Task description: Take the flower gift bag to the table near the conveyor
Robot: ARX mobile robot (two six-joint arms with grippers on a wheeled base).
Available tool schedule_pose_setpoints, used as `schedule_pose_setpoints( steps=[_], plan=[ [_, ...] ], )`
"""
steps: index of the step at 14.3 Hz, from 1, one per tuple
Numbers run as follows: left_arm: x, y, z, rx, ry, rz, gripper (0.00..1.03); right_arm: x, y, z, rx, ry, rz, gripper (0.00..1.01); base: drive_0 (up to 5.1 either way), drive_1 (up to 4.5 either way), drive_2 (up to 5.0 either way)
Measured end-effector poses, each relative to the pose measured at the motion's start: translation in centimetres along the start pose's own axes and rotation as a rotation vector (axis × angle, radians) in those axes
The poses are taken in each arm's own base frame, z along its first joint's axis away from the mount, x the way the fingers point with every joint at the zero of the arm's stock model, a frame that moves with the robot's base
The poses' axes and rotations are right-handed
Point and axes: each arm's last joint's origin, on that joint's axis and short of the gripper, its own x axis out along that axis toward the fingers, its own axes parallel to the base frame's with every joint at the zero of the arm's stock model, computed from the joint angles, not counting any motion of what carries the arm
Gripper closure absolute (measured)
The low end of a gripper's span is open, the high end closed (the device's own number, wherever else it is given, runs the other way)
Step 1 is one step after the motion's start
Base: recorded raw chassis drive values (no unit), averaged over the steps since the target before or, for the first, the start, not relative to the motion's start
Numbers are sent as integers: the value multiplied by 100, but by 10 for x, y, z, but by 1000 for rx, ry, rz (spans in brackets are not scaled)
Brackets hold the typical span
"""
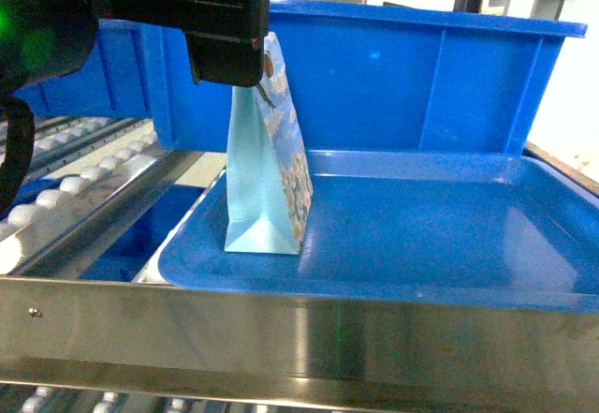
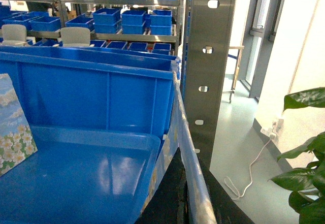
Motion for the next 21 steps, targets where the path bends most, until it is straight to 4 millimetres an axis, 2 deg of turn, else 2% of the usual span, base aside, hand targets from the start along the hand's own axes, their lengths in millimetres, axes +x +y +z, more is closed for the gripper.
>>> schedule_pose_setpoints(
  steps=[6,10,14,21],
  plan=[
    [17,-8,-13,-46,106,-69,5,0,0,0,0,0,0,99,0,0,0],
    [23,-5,-20,-120,151,-155,5,0,0,0,0,0,0,99,0,0,0],
    [35,-1,-19,-150,155,-189,5,0,0,0,0,0,0,99,0,0,0],
    [49,-15,-16,-91,185,-238,7,0,0,0,0,0,0,99,0,0,0]
  ],
)
